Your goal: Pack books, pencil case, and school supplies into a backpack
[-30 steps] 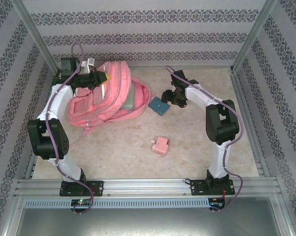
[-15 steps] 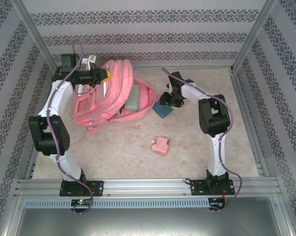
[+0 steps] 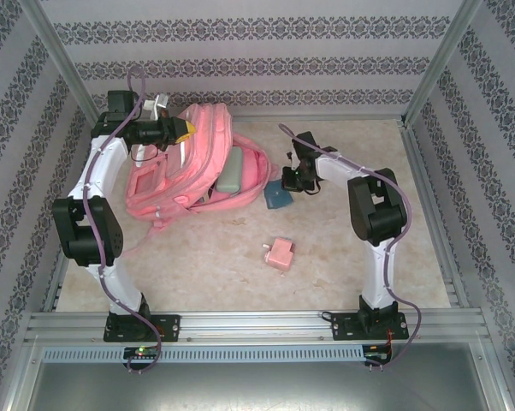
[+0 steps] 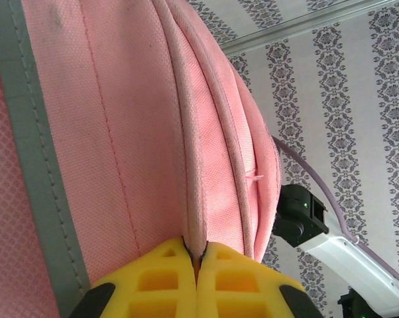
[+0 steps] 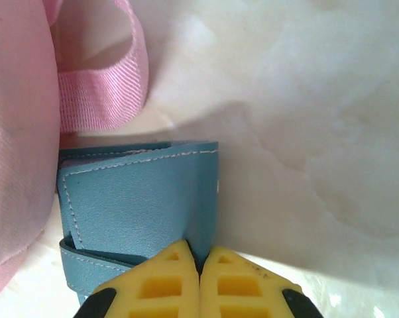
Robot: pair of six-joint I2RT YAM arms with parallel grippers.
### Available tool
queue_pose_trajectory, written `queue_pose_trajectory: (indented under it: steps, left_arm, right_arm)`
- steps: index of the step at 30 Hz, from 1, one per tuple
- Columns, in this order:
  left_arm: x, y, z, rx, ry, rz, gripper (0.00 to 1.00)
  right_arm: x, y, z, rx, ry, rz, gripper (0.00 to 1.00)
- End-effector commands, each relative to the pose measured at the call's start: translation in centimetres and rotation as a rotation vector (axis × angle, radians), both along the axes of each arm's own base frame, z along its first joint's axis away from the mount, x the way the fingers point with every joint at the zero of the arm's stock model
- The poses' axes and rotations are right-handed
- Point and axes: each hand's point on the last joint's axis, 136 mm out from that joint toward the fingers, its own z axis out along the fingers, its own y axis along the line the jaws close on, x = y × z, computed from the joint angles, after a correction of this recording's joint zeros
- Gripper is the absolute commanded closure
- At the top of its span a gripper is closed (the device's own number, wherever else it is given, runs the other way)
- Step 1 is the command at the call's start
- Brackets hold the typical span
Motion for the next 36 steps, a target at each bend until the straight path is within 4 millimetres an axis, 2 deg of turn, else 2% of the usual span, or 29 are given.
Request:
queue_pose_trajectory:
  steps: [1,3,6,11,15,19,25,28,33,34,36]
  left_arm:
    - [-0.5,-1.1,4.6,-0.031,-0.158,-0.082,1.00]
    - [-0.5,-1.1,4.6,-0.030,-0.158,-0.080,1.00]
    - [-0.5,-1.0,4.5,-0.028,-0.154,-0.077,1.00]
    - [-0.6,-0.9,4.3,-0.020,-0.149,-0.068,1.00]
    - [-0.7,-0.9,3.9,-0.017,-0.142,-0.064,1.00]
    - [-0.7,-0.9,3.6,-0.015,-0.133,-0.060,1.00]
    - [-0.6,-0.9,3.7,-0.014,-0.133,-0.057,1.00]
    - [-0.5,-0.8,3.6,-0.012,-0.131,-0.054,1.00]
    - [-0.5,-0.8,3.4,-0.010,-0.127,-0.053,1.00]
    - [-0.5,-0.8,3.3,-0.009,-0.125,-0.053,1.00]
    - [-0.6,-0.8,3.3,-0.005,-0.123,-0.053,1.00]
  right_arm:
    - [-1.2,-2.2,1.1,-0.015,0.009,-0.070,1.00]
    - [-0.9,-2.5,3.0,0.045,-0.026,-0.104,1.00]
    - [-0.2,-1.8,6.2,0.148,-0.088,-0.134,1.00]
    - [1.1,1.6,10.7,0.299,-0.146,-0.122,1.00]
    - [2.3,5.1,12.7,0.404,-0.171,-0.119,1.00]
    - [3.4,9.5,13.1,0.470,-0.155,-0.102,1.00]
    - [4.6,15.8,12.7,0.523,-0.120,-0.091,1.00]
    - [4.8,18.2,11.9,0.510,-0.107,-0.097,1.00]
    - [5.4,21.1,10.1,0.484,-0.091,-0.115,1.00]
    - [5.5,21.6,10.0,0.484,-0.091,-0.109,0.94]
    - [5.6,22.3,10.1,0.483,-0.088,-0.096,0.70]
